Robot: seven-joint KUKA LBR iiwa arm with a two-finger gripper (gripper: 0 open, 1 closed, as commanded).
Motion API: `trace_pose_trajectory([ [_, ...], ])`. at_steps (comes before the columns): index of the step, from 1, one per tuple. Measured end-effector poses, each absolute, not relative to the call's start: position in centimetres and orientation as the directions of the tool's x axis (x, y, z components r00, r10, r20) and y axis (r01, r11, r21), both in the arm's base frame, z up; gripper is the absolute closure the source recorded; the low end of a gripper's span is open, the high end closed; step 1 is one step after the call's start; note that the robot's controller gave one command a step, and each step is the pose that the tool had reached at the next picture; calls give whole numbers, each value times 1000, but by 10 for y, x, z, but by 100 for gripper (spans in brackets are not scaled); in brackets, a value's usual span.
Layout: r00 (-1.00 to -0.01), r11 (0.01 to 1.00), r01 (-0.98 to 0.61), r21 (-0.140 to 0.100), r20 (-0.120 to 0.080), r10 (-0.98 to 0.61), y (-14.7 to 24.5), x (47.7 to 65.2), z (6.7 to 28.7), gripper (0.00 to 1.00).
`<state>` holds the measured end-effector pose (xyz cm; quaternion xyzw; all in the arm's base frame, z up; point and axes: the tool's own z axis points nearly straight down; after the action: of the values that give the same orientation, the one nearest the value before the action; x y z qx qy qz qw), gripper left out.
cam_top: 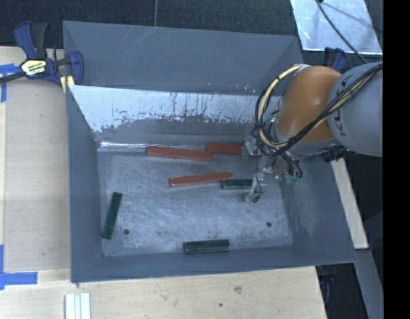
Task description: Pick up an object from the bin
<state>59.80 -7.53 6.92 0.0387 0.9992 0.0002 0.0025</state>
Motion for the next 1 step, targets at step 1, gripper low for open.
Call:
trace_pose_trajectory([
  [1, -997, 997, 79, 2, -1, 79, -36, 576, 102, 0],
])
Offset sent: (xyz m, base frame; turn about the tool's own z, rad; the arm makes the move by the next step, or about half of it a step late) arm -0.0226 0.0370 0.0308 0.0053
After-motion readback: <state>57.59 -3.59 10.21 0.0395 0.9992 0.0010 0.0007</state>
